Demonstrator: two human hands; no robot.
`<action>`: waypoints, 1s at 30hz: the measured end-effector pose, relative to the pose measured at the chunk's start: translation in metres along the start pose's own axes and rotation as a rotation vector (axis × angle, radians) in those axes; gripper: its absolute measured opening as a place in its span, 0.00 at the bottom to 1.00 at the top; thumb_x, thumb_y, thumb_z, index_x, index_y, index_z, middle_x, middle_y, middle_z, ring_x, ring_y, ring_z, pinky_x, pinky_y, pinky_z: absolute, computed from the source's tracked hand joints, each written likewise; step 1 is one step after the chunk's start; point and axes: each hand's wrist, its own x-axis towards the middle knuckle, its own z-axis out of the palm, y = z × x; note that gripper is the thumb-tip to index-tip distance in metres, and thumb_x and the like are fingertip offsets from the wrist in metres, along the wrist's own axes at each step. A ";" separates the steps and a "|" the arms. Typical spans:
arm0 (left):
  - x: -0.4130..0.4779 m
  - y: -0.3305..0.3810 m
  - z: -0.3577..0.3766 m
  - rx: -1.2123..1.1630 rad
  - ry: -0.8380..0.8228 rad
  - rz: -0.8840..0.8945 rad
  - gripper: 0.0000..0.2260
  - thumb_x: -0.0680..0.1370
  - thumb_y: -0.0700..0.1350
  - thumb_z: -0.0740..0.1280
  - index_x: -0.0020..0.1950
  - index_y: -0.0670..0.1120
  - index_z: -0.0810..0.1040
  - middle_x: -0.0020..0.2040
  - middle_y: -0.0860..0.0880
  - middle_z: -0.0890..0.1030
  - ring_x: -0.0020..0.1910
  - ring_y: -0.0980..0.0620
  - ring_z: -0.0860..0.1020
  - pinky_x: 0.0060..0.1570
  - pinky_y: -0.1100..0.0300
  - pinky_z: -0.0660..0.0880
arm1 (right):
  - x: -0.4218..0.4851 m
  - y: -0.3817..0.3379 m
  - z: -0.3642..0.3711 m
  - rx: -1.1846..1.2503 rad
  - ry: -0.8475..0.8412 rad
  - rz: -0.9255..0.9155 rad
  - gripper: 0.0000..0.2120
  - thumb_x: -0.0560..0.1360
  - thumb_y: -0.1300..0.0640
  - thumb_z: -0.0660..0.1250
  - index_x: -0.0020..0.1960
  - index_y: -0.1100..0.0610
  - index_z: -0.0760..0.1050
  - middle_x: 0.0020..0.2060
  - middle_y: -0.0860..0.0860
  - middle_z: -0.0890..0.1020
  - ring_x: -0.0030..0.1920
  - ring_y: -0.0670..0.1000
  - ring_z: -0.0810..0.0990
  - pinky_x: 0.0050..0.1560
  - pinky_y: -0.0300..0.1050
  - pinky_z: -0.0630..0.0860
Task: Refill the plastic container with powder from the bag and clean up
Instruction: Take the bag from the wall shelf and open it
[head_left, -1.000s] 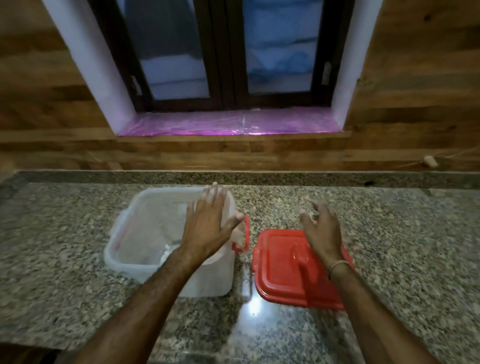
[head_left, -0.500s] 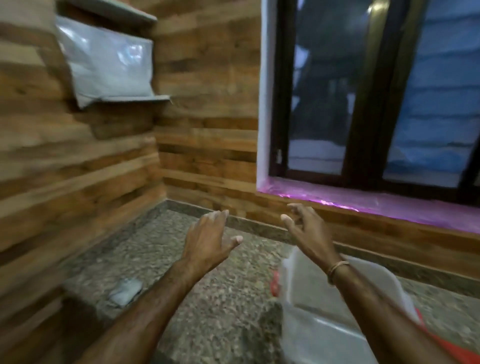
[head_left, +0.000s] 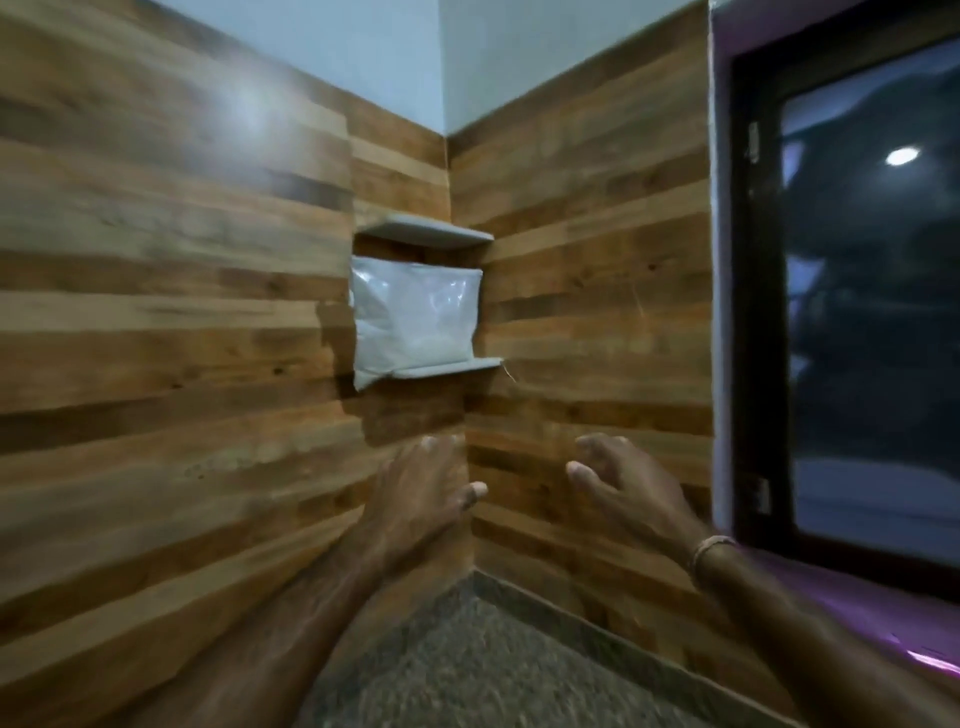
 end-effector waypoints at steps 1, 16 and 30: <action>0.013 -0.010 -0.008 0.007 0.021 -0.014 0.33 0.80 0.65 0.64 0.81 0.53 0.63 0.79 0.48 0.68 0.76 0.46 0.68 0.72 0.48 0.68 | 0.023 -0.007 0.004 0.009 -0.001 -0.017 0.23 0.81 0.37 0.62 0.72 0.45 0.71 0.64 0.46 0.78 0.62 0.48 0.79 0.63 0.57 0.79; 0.289 -0.158 -0.086 0.131 0.422 0.042 0.32 0.78 0.64 0.67 0.78 0.51 0.68 0.76 0.47 0.73 0.74 0.45 0.70 0.70 0.47 0.69 | 0.355 -0.109 0.072 -0.051 0.112 -0.163 0.17 0.81 0.50 0.69 0.68 0.53 0.76 0.60 0.51 0.82 0.53 0.49 0.81 0.54 0.47 0.81; 0.426 -0.228 -0.109 -0.046 0.687 0.178 0.15 0.77 0.57 0.74 0.58 0.50 0.86 0.53 0.51 0.86 0.51 0.51 0.82 0.45 0.59 0.69 | 0.565 -0.160 0.115 -0.319 0.130 -0.241 0.29 0.81 0.65 0.65 0.80 0.52 0.65 0.72 0.57 0.72 0.67 0.60 0.76 0.50 0.43 0.76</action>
